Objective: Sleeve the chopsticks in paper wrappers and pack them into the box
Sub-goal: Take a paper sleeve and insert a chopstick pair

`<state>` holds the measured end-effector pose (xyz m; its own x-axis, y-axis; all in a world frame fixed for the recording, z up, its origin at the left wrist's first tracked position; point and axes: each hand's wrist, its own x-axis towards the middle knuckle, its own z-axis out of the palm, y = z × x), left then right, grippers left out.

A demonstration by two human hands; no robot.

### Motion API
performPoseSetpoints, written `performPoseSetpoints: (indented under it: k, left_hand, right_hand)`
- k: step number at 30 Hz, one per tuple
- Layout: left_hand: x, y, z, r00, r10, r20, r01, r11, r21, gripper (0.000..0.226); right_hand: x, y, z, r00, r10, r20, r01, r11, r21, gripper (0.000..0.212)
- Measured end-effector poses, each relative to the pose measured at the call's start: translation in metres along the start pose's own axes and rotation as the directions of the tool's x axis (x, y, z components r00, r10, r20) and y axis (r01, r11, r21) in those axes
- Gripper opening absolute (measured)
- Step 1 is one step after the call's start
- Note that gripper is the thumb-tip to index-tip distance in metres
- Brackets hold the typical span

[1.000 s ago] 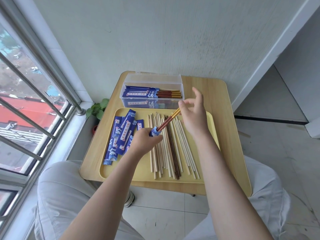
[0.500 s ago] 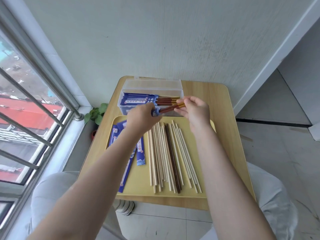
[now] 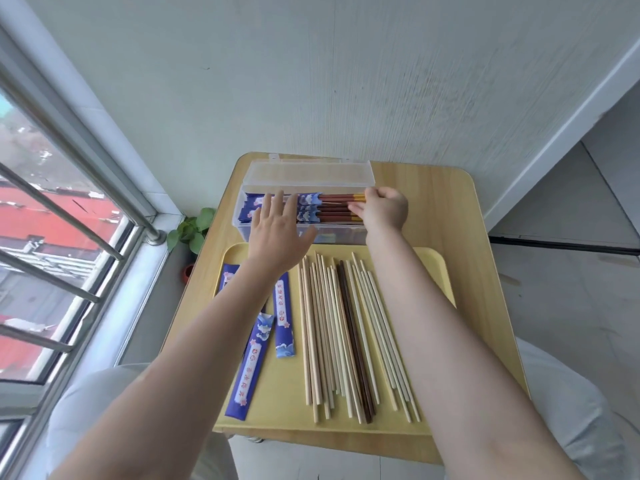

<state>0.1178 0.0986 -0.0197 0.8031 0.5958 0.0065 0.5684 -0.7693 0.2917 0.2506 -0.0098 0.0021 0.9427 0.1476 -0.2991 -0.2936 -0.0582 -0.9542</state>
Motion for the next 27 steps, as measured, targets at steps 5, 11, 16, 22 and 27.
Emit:
performPoseSetpoints:
  k: [5,11,16,22,27]
  left_hand:
    - [0.005,-0.007,0.009,0.999,-0.011,0.053,0.006,0.996,0.084,0.075]
    - [0.009,-0.003,0.011,1.000,-0.027,0.008,0.025,0.988,0.150,0.076]
    - [0.009,-0.003,0.003,0.999,-0.027,0.029,0.023,0.988,0.152,0.083]
    - [-0.020,0.000,-0.005,0.976,-0.025,-0.217,0.001,0.994,-0.108,0.048]
    - [-0.060,-0.006,-0.003,0.963,-0.264,0.055,0.268,0.960,-0.078,0.016]
  right_hand:
    - [0.007,0.002,-0.004,0.940,-0.323,0.106,0.331,0.795,-0.508,0.017]
    - [0.007,-0.004,-0.023,0.785,-0.506,0.356,0.569,0.364,-0.737,0.029]
    - [0.002,0.004,-0.019,0.792,-0.199,0.578,0.605,0.122,-0.787,0.035]
    - [-0.027,0.003,-0.019,0.715,-0.504,0.484,0.654,0.236,-0.719,0.025]
    - [-0.078,0.033,-0.014,0.740,-0.207,0.640,0.659,0.417,-0.626,0.012]
